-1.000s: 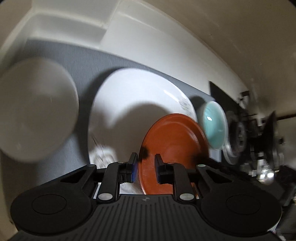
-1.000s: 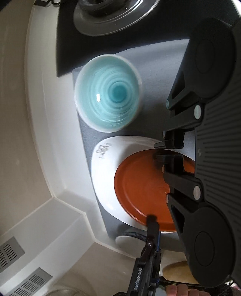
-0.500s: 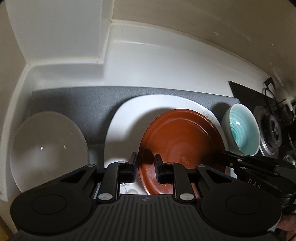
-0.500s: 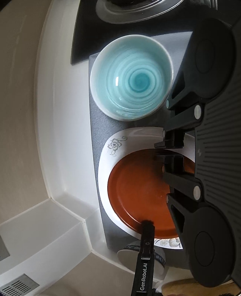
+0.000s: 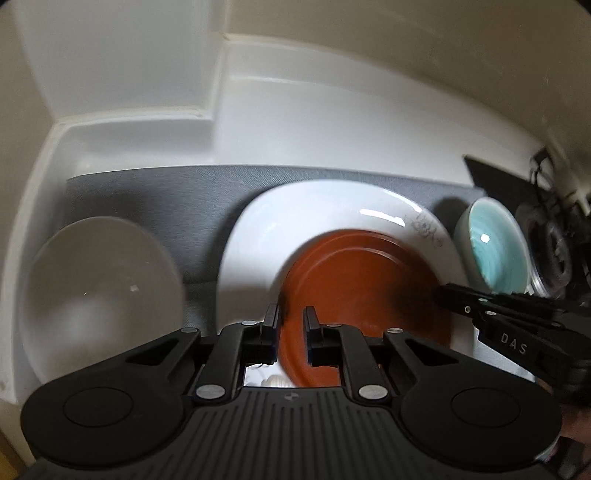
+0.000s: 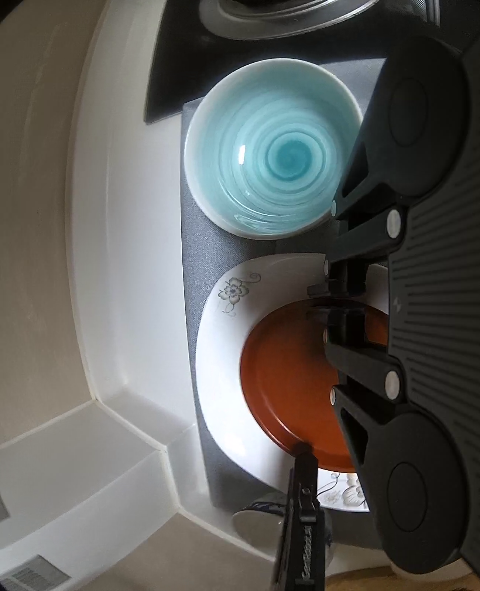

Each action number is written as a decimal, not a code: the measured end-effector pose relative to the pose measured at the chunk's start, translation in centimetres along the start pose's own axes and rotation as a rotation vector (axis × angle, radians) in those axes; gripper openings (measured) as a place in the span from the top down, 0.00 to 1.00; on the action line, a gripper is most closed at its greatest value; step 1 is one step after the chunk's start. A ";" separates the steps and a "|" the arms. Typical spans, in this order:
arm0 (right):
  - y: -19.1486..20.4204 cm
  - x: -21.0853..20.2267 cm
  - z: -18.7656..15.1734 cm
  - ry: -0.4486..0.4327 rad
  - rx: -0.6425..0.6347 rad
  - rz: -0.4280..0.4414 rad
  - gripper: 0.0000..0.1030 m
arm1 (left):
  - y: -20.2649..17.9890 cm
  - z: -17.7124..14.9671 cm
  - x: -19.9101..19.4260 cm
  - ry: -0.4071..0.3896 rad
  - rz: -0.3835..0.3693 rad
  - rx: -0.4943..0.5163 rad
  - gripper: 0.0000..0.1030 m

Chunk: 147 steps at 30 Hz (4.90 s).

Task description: Organize plates and bowls

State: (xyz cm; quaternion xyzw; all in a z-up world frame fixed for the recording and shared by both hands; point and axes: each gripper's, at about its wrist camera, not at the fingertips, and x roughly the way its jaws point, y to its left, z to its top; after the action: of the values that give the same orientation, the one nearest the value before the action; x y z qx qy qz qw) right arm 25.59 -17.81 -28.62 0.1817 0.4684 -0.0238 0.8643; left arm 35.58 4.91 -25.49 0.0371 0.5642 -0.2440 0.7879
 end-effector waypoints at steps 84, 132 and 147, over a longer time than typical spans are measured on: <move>17.8 2.2 -2.4 0.125 -0.264 0.274 0.86 | 17.1 -10.1 -5.9 -0.108 -0.039 -0.554 0.84; -14.8 -5.9 1.4 -0.118 0.313 -0.008 0.89 | -17.8 9.2 7.8 0.129 -0.088 0.097 0.84; -13.7 -4.5 1.4 -0.126 0.146 -0.088 0.91 | -19.1 8.5 8.9 0.105 -0.049 0.188 0.84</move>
State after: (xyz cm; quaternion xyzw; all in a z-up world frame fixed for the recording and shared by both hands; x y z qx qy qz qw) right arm 21.33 -31.61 -28.22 0.2216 0.4176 -0.1072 0.8746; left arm 37.01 -17.71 -26.33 0.1097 0.5803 -0.3127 0.7440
